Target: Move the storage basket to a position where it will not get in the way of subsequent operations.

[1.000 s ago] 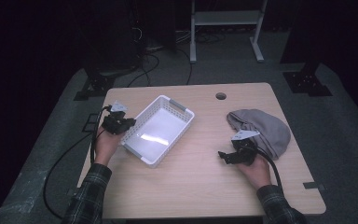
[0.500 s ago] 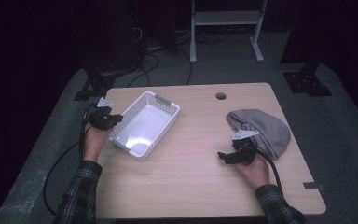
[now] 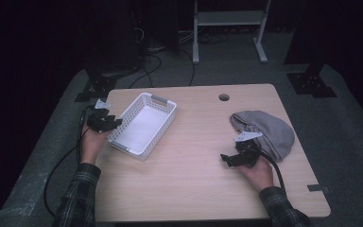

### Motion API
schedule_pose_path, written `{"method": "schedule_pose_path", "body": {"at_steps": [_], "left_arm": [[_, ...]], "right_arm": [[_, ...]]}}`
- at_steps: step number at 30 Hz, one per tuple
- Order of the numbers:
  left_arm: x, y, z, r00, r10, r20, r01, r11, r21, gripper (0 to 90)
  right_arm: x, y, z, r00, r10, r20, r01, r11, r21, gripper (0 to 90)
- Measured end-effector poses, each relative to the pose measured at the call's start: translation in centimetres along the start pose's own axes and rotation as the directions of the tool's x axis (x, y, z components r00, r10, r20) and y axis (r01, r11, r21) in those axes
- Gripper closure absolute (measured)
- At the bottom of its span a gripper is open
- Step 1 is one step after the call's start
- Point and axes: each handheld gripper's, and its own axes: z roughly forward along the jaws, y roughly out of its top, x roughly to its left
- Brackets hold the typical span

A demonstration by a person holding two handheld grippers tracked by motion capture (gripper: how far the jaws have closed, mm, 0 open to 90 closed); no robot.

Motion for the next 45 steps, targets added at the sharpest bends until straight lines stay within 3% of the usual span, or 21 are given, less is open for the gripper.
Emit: {"method": "schedule_pose_path", "body": {"at_steps": [3,9,13,16,19,22,28,34,40,43,45], "left_arm": [[-0.5,0.2,-0.9,0.9998,0.014,0.015,-0.014,0.9999,0.000,44.7],[-2.2,0.6,-2.5,0.9961,0.016,0.087,-0.014,0.9995,-0.028,43.6],[-3.8,0.5,-2.8,0.9875,0.003,0.158,0.003,0.9994,-0.035,42.9],[-5.1,0.6,-2.9,0.9847,0.012,0.174,-0.008,0.9997,-0.023,42.0],[-6.4,0.7,-3.3,0.9780,0.007,0.209,0.000,0.9995,-0.033,40.8],[-7.8,0.6,-3.6,0.9749,0.025,0.221,-0.015,0.9988,-0.047,39.6],[-10.6,0.3,-4.0,0.9762,0.072,0.205,-0.066,0.9972,-0.035,38.1],[-12.4,-0.7,-4.2,0.9676,0.090,0.236,-0.089,0.9959,-0.018,44.5],[-13.3,-1.5,-3.7,0.9658,0.079,0.247,-0.080,0.9968,-0.005,59.1],[-13.8,-1.5,-3.3,0.9637,0.092,0.251,-0.097,0.9952,0.008,66.0],[-14.0,-1.5,-3.0,0.9673,0.097,0.234,-0.103,0.9946,0.014,69.8]], "right_arm": [[0.0,0.0,0.0,1.0000,0.000,0.000,0.000,1.000,0.000,11.0],[0.1,-0.1,-0.1,1.0000,0.007,0.004,-0.007,1.000,-0.001,11.1],[0.1,-0.1,-0.1,0.9999,0.011,0.008,-0.011,1.000,-0.001,11.1],[0.2,-0.1,-0.1,0.9997,0.018,0.018,-0.018,1.000,0.000,11.0],[0.2,-0.2,-0.2,0.9996,0.017,0.021,-0.017,1.000,0.001,10.9],[0.2,-0.2,-0.2,0.9996,0.019,0.023,-0.019,1.000,-0.001,10.8],[0.3,-0.4,-0.4,0.9994,0.022,0.025,-0.022,1.000,0.000,10.6],[0.3,-0.3,-0.3,0.9993,0.024,0.028,-0.024,1.000,0.000,10.6],[0.3,-0.3,-0.3,0.9992,0.027,0.030,-0.027,1.000,0.001,10.6],[0.3,-0.3,-0.3,0.9992,0.026,0.032,-0.026,1.000,0.000,10.6],[0.3,-0.3,-0.3,0.9992,0.026,0.032,-0.026,1.000,0.000,10.6]]}}
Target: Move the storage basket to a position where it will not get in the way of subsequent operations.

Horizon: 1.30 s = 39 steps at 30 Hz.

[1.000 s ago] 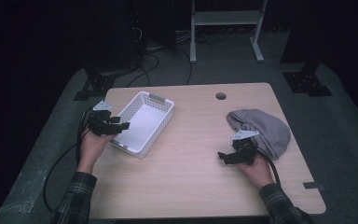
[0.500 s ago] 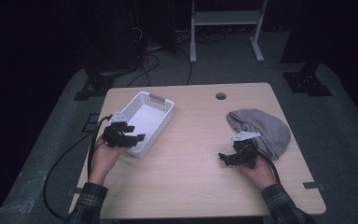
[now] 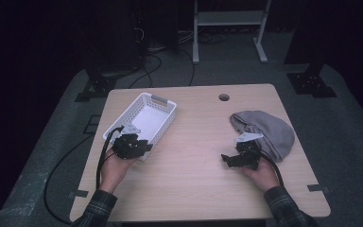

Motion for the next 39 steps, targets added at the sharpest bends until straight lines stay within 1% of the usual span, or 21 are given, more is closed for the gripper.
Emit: {"method": "schedule_pose_path", "body": {"at_steps": [1,3,4,5,8,10,13,16,17,19,23,27,30,35,39], "left_arm": [[0.0,0.0,0.1,1.0000,0.005,-0.005,-0.005,1.0000,0.004,72.4],[0.2,-0.1,0.2,1.0000,-0.006,-0.007,0.006,1.0000,0.007,77.6],[0.4,-0.2,0.1,1.0000,-0.007,0.002,0.007,1.0000,0.005,79.1],[0.4,-0.2,0.1,1.0000,-0.010,0.003,0.010,0.9999,0.004,79.2],[0.6,-0.2,0.0,0.9999,0.000,-0.011,0.000,1.0000,0.007,80.2],[0.8,-0.2,-0.1,0.9998,-0.001,-0.019,0.002,1.0000,0.007,81.2],[1.3,-0.3,-0.3,0.9994,0.011,-0.033,-0.010,0.9999,0.010,82.7],[1.9,-0.4,-0.4,0.9989,0.013,-0.046,-0.012,0.9999,0.007,84.3],[2.3,-0.3,-0.5,0.9985,0.016,-0.052,-0.016,0.9998,0.008,84.8],[2.8,-0.3,-0.5,0.9986,0.016,-0.050,-0.016,0.9999,0.006,85.0],[3.9,0.0,-0.6,0.9979,0.021,-0.062,-0.021,0.9997,-0.009,85.2],[4.9,0.4,-0.5,0.9971,0.044,-0.062,-0.045,0.9989,-0.014,85.2],[6.1,0.9,-0.3,0.9964,0.050,-0.069,-0.051,0.9986,-0.017,85.3],[7.8,1.6,-0.3,0.9945,0.043,-0.096,-0.045,0.9989,-0.016,85.3],[9.2,2.1,-0.4,0.9932,0.026,-0.113,-0.029,0.9992,-0.027,85.3]], "right_arm": [[0.0,0.0,0.0,1.0000,0.000,0.000,0.000,1.000,0.000,10.6],[0.0,0.0,0.0,1.0000,0.000,0.000,0.000,1.000,0.000,10.7],[0.0,0.0,0.0,1.0000,0.000,0.000,0.000,1.000,0.000,10.7],[0.0,0.0,0.0,1.0000,0.000,0.000,0.000,1.000,0.000,10.7],[0.0,0.0,0.0,1.0000,0.000,0.000,0.000,1.000,0.000,10.7],[0.0,0.0,0.0,1.0000,0.000,0.000,0.000,1.000,0.000,10.7],[0.0,0.0,0.0,1.0000,0.000,0.000,0.000,1.000,0.000,10.7],[0.0,0.0,0.0,1.0000,0.000,0.000,0.000,1.000,0.000,10.7],[0.0,0.0,0.0,1.0000,0.000,0.000,0.000,1.000,0.000,10.7],[0.0,0.0,0.0,1.0000,0.000,0.000,0.000,1.000,0.000,10.7],[0.0,0.0,0.0,1.0000,0.000,0.000,0.000,1.000,0.000,10.7],[0.0,0.0,0.0,1.0000,0.000,0.000,0.000,1.000,0.000,10.7],[0.0,0.0,0.0,1.0000,0.000,0.000,0.000,1.000,0.000,10.7],[0.0,0.0,0.0,1.0000,0.000,0.000,0.000,1.000,0.000,10.7],[0.0,0.0,0.0,1.0000,0.000,0.000,0.000,1.000,0.000,10.7]]}}
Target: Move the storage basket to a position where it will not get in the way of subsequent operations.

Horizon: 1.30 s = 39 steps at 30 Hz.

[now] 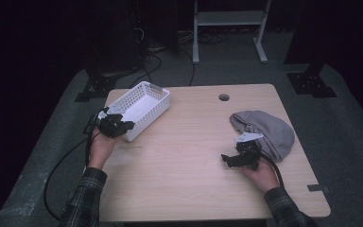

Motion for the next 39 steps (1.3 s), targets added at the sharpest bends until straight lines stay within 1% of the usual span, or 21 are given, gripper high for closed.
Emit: {"method": "schedule_pose_path", "body": {"at_steps": [3,4,9,11,16,18,20,21,23,25,26,28,30,32,33,37,39], "left_arm": [[1.0,0.2,0.2,0.9998,-0.007,-0.020,0.007,1.0000,0.004,85.3],[1.4,0.1,0.3,0.9997,-0.016,-0.019,0.016,0.9999,0.003,85.3],[2.8,0.0,0.7,0.9982,-0.047,-0.036,0.047,0.9989,0.001,85.3],[3.1,-0.1,0.9,0.9973,-0.058,-0.046,0.058,0.9983,0.003,85.3],[3.6,-0.6,1.3,0.9957,-0.068,-0.064,0.068,0.9976,0.011,85.2],[3.7,-0.8,1.5,0.9948,-0.079,-0.065,0.080,0.9968,0.009,85.1],[3.9,-1.0,1.7,0.9930,-0.090,-0.077,0.092,0.9956,0.019,84.8],[3.9,-1.1,1.8,0.9928,-0.096,-0.072,0.097,0.9952,0.014,84.8],[4.1,-1.4,1.8,0.9908,-0.120,-0.062,0.120,0.9928,-0.006,84.8],[4.1,-1.5,1.7,0.9904,-0.125,-0.060,0.124,0.9922,-0.013,84.4],[4.1,-1.5,1.7,0.9901,-0.131,-0.051,0.130,0.9913,-0.017,83.0],[4.1,-1.5,1.4,0.9885,-0.145,-0.043,0.144,0.9891,-0.032,75.3],[4.1,-1.5,1.1,0.9840,-0.177,-0.016,0.176,0.9832,-0.047,69.4],[3.7,-1.2,0.8,0.9845,-0.175,-0.012,0.174,0.9831,-0.056,63.3],[3.4,-1.0,0.6,0.9857,-0.168,-0.008,0.167,0.9841,-0.060,60.7],[1.9,-0.3,0.1,0.9899,-0.142,-0.003,0.141,0.9877,-0.066,47.6],[1.0,-0.1,-0.3,0.9910,-0.133,0.009,0.133,0.9871,-0.088,42.0]], "right_arm": [[0.0,0.0,0.0,1.0000,0.000,0.000,0.000,1.000,0.000,10.7],[0.0,0.0,0.0,1.0000,0.000,0.000,0.000,1.000,0.000,10.7],[0.0,0.0,0.0,1.0000,0.003,0.003,-0.003,1.000,0.000,10.7],[0.0,0.0,0.0,1.0000,0.003,0.003,-0.003,1.000,0.000,10.7],[0.0,0.0,0.0,1.0000,0.003,0.003,-0.003,1.000,0.000,10.7],[0.0,0.0,0.0,1.0000,0.003,0.003,-0.003,1.000,0.000,10.8],[0.0,0.0,0.0,1.0000,0.003,0.003,-0.003,1.000,0.000,10.7],[0.0,0.0,0.0,1.0000,0.003,0.003,-0.003,1.000,0.000,10.8],[0.0,0.0,0.0,1.0000,0.004,0.003,-0.004,1.000,0.000,10.7],[0.0,0.0,0.0,1.0000,0.003,0.003,-0.003,1.000,0.000,10.8],[0.0,0.0,0.0,1.0000,0.003,0.003,-0.003,1.000,0.000,10.7],[0.0,0.0,0.0,1.0000,0.003,0.003,-0.003,1.000,0.000,10.7],[0.0,0.0,0.0,1.0000,0.003,0.004,-0.003,1.000,0.000,10.8],[0.0,0.0,0.0,1.0000,0.003,0.004,-0.003,1.000,0.000,10.7],[0.0,0.0,0.0,1.0000,0.003,0.004,-0.003,1.000,0.000,10.7],[0.0,0.0,0.0,1.0000,0.004,0.005,-0.004,1.000,0.000,10.6],[0.0,0.0,0.0,1.0000,0.004,0.006,-0.004,1.000,0.000,10.6]]}}
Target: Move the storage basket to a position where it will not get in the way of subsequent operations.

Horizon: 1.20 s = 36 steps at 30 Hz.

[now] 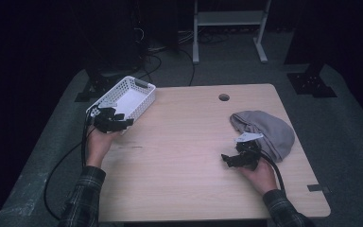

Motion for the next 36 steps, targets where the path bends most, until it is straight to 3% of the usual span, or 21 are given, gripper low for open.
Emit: {"method": "schedule_pose_path", "body": {"at_steps": [3,7,10,14,24,36], "left_arm": [[-1.5,-0.1,-0.3,0.9995,0.011,0.031,-0.011,0.9998,-0.014,34.5],[-3.5,-0.4,-0.2,0.9970,0.037,0.068,-0.038,0.9993,0.005,24.5],[-4.6,-0.9,-0.1,0.9948,0.028,0.098,-0.028,0.9996,0.001,18.5],[-5.4,-1.3,-0.1,0.9948,0.036,0.096,-0.038,0.9991,0.020,11.0],[-7.2,-3.2,-0.5,0.9917,0.078,0.102,-0.081,0.9964,0.024,0.2],[-9.5,-5.5,-0.9,0.9838,0.123,0.131,-0.134,0.9877,0.081,0.0]], "right_arm": [[0.0,0.0,0.0,1.0000,-0.002,-0.003,0.002,1.000,0.000,10.6],[0.1,0.0,0.0,1.0000,-0.005,-0.008,0.005,1.000,0.000,10.6],[0.1,0.0,0.0,1.0000,-0.005,-0.008,0.005,1.000,0.000,10.6],[0.1,0.0,0.0,0.9999,-0.006,-0.011,0.006,1.000,0.000,10.4],[0.1,0.0,0.0,0.9999,-0.008,-0.014,0.008,1.000,0.001,10.1],[0.1,0.1,0.1,0.9998,-0.013,-0.017,0.013,1.000,0.002,10.0]]}}
